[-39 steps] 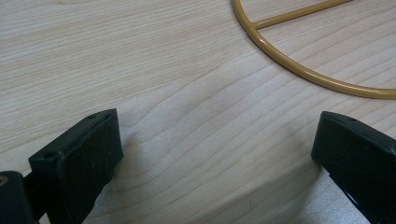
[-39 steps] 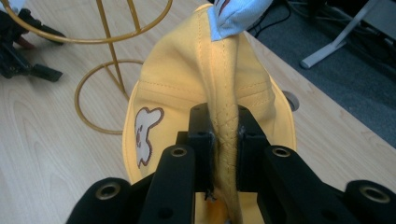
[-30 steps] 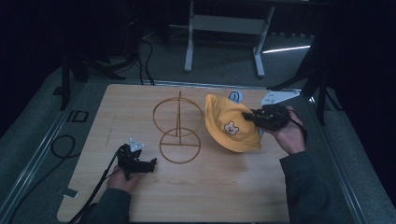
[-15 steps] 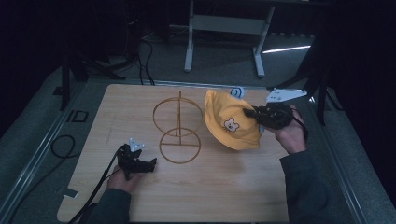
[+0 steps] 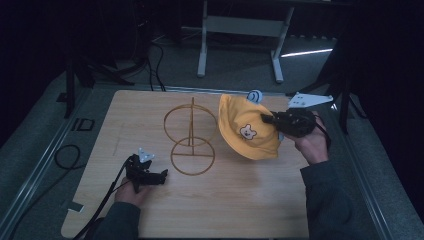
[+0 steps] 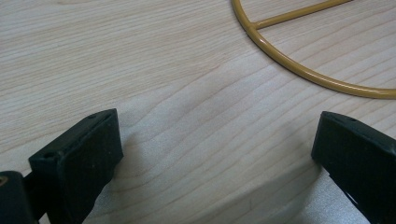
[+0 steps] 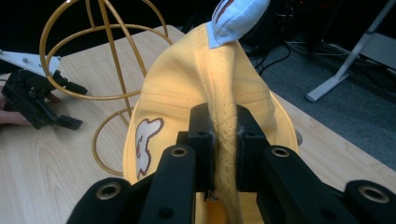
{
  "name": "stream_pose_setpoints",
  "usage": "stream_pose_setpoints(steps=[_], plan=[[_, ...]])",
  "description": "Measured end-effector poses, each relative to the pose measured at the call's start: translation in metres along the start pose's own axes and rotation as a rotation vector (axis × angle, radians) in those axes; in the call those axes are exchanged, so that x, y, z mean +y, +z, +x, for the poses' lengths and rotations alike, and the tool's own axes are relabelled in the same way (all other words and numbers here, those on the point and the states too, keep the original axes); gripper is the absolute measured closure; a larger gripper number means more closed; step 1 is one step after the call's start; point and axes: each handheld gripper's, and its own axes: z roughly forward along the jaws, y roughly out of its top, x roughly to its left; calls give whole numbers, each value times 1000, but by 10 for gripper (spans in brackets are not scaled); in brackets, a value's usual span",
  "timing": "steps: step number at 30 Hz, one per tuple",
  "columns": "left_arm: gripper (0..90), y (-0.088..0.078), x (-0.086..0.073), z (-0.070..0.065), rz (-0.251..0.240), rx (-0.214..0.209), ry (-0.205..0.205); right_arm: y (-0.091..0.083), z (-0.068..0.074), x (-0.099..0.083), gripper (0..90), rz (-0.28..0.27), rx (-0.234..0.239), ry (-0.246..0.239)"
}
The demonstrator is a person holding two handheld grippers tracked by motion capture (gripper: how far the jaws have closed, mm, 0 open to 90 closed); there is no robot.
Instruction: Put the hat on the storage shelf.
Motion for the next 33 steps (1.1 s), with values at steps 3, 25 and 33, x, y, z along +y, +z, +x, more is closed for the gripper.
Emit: stream_pose_setpoints(steps=[3, 25, 33], plan=[[19, 0, 0, 0, 0, 0, 0, -2, -1, 2, 804, -5, 1, 0], [19, 0, 0, 0, -1, 0, 0, -8, 1, 11, 805, -52, 14, -3], [19, 0, 0, 0, 0, 0, 0, -8, 2, 14, 805, -63, 20, -2]])
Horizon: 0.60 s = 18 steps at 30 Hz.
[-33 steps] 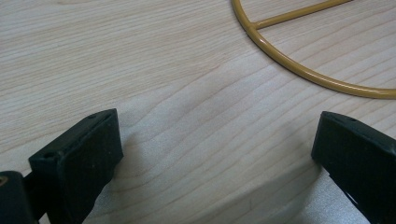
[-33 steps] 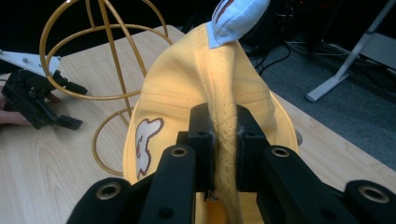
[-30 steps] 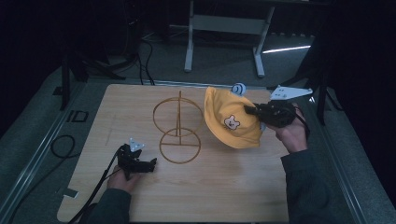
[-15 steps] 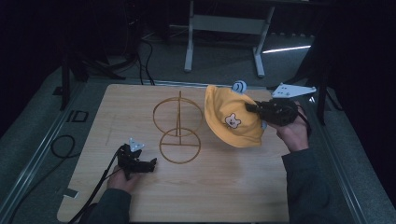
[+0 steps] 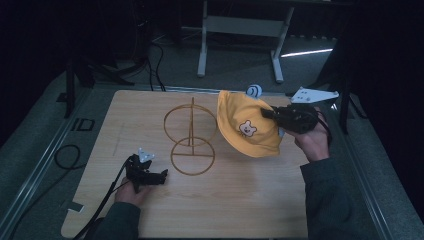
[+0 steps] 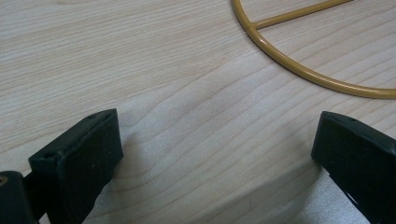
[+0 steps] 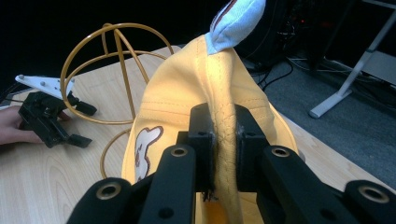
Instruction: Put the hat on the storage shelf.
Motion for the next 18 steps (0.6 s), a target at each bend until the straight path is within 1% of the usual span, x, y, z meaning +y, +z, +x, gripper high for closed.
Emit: stream_pose_setpoints(steps=[8, 18], plan=[[19, 0, 0, 0, 0, 0, 0, -2, 1, 4, 806, -20, 6, -2], [19, 0, 0, 0, 0, 0, 0, -5, 2, 10, 806, -27, 5, -15]])
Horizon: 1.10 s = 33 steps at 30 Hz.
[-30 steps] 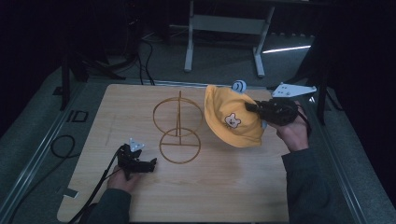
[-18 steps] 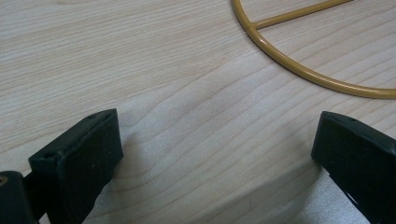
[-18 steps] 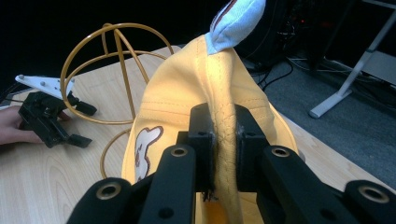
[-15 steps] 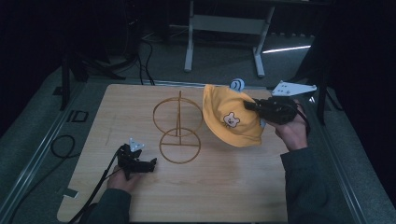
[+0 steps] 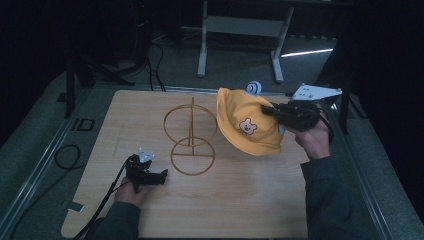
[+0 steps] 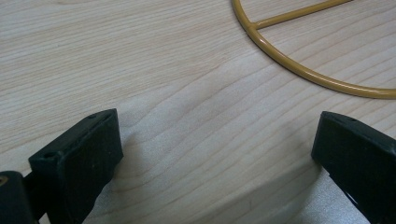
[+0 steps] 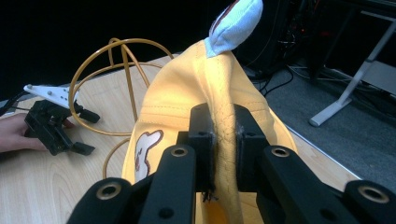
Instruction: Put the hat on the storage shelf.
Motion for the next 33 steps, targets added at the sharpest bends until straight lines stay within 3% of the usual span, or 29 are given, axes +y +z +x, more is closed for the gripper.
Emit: stream_pose_setpoints(steps=[16, 33], plan=[[19, 0, 0, 0, 0, 1, 0, -2, 2, 9, 808, -37, 18, -2], [19, 0, 0, 0, 0, 0, 0, 6, 8, 26, 809, -81, 70, -5]])
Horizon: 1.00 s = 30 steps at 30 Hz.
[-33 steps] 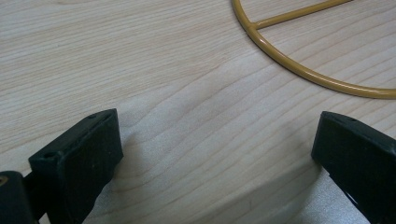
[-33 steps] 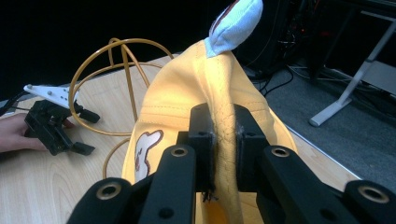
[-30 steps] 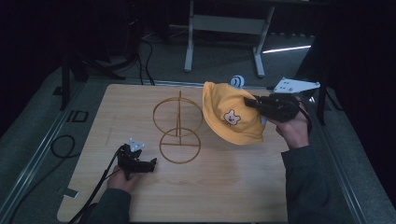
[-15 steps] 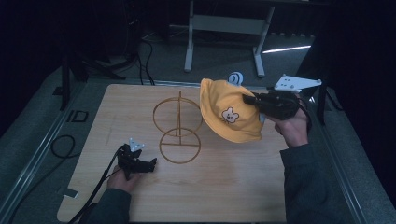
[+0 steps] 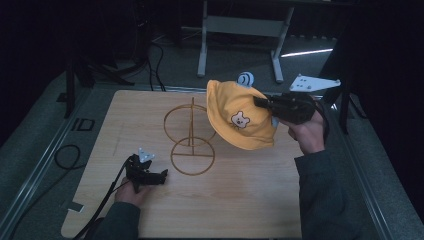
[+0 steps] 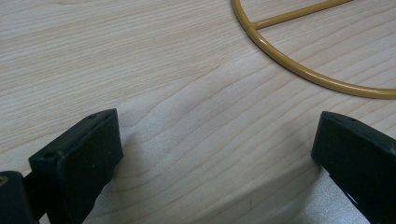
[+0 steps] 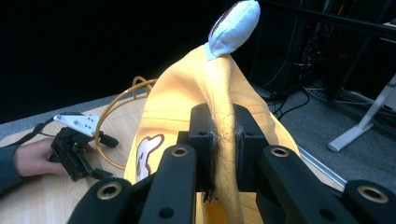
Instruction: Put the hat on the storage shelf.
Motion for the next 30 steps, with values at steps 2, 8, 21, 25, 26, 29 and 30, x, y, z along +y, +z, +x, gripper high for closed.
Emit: stream_pose_setpoints(steps=[2, 8, 21, 25, 26, 29, 30], plan=[[19, 0, 0, 0, 0, 0, 0, 1, 1, 1, 809, -1, 5, 1], [19, 0, 0, 0, 0, 0, 0, 4, 2, 3, 810, -6, 17, 0], [19, 0, 0, 0, 0, 0, 0, 13, 7, 10, 810, -18, 58, -5], [19, 0, 0, 0, 0, 0, 1, 17, 10, 13, 810, -22, 67, -6], [19, 0, 0, 0, 0, 0, 1, 18, 10, 13, 810, -23, 69, -6], [19, 0, 0, 0, 0, 0, 0, 21, 13, 16, 810, -21, 75, -12], [19, 0, 0, 0, 0, 0, 1, 22, 13, 16, 810, -20, 76, -15]])
